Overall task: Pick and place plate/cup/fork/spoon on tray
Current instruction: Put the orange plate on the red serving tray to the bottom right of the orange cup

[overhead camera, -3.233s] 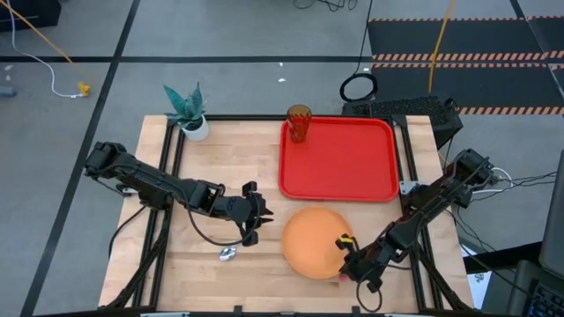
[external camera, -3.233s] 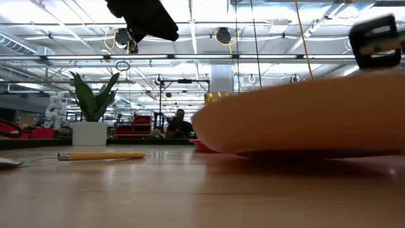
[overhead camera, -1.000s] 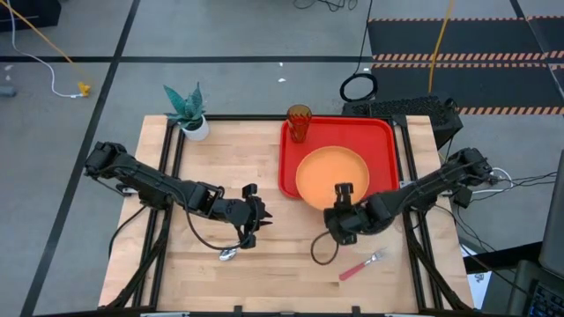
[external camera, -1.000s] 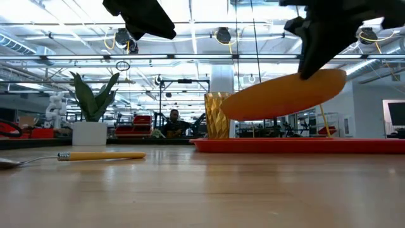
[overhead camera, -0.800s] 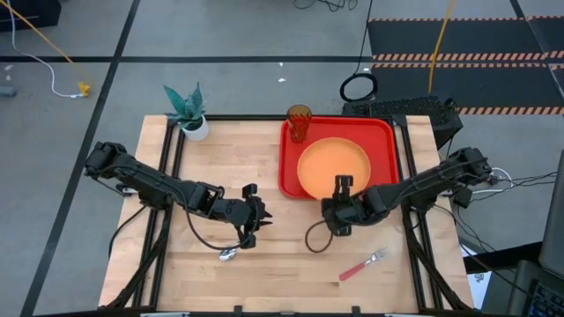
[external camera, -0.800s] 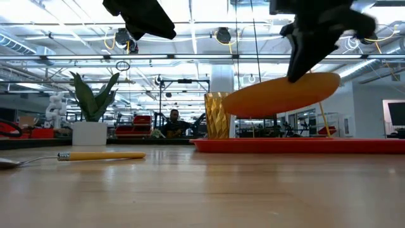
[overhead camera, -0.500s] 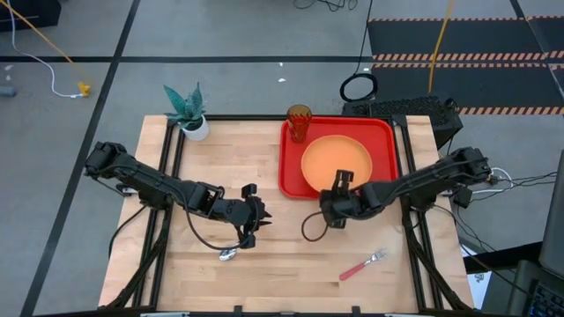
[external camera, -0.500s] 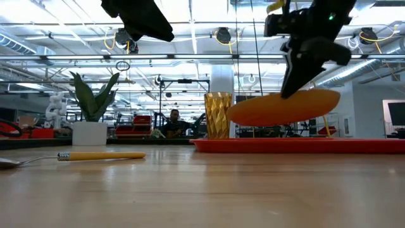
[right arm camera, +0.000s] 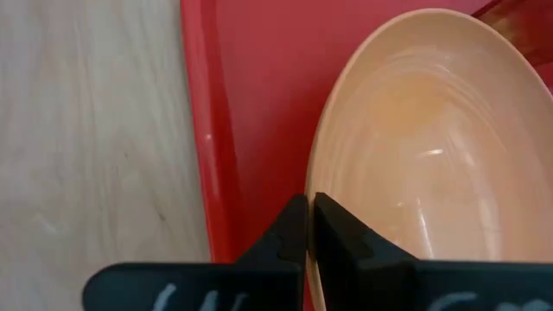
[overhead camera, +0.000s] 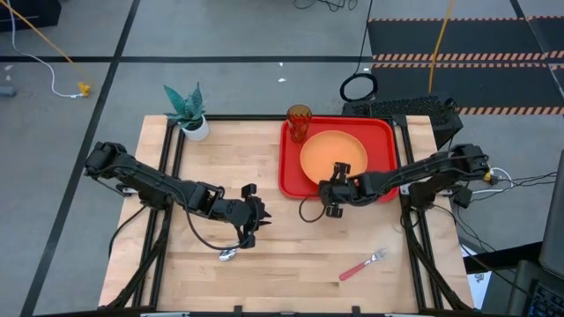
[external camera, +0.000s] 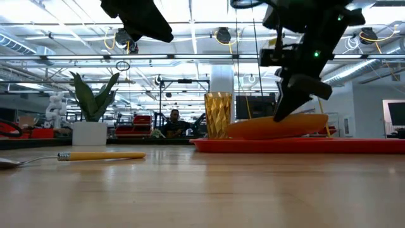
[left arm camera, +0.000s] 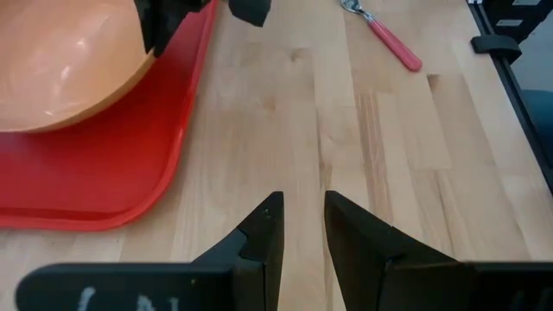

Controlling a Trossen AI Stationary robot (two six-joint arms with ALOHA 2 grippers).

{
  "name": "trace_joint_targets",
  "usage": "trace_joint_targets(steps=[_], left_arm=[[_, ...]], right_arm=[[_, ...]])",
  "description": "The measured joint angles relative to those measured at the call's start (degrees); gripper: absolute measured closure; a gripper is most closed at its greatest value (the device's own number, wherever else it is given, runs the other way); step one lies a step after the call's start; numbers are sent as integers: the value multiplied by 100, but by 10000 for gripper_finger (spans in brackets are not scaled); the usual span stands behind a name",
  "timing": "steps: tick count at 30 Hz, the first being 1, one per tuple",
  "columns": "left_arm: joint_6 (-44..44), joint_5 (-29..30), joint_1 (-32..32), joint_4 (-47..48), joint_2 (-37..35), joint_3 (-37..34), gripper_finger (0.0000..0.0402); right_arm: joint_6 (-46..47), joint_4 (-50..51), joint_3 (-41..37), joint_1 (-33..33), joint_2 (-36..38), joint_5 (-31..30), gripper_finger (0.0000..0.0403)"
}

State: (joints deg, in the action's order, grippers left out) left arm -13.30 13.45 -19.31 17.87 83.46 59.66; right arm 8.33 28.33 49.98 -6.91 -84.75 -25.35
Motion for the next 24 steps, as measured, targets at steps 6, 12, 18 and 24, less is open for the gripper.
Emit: trace_joint_targets(steps=[6, 12, 18, 24], left_arm=[[93, 2, 0, 0, 0, 0, 314], [103, 4, 0, -7, 0, 0, 314], [105, 7, 0, -11, 0, 0, 314], [99, 11, 0, -13, 0, 0, 314]], right_arm=[[-145, -390, -246, 215, 0, 231, 403], [-280, -716, -461, 352, 0, 315, 403], [-349, -766, -501, 464, 0, 313, 402], [-378, -989, -500, 471, 0, 315, 398]])
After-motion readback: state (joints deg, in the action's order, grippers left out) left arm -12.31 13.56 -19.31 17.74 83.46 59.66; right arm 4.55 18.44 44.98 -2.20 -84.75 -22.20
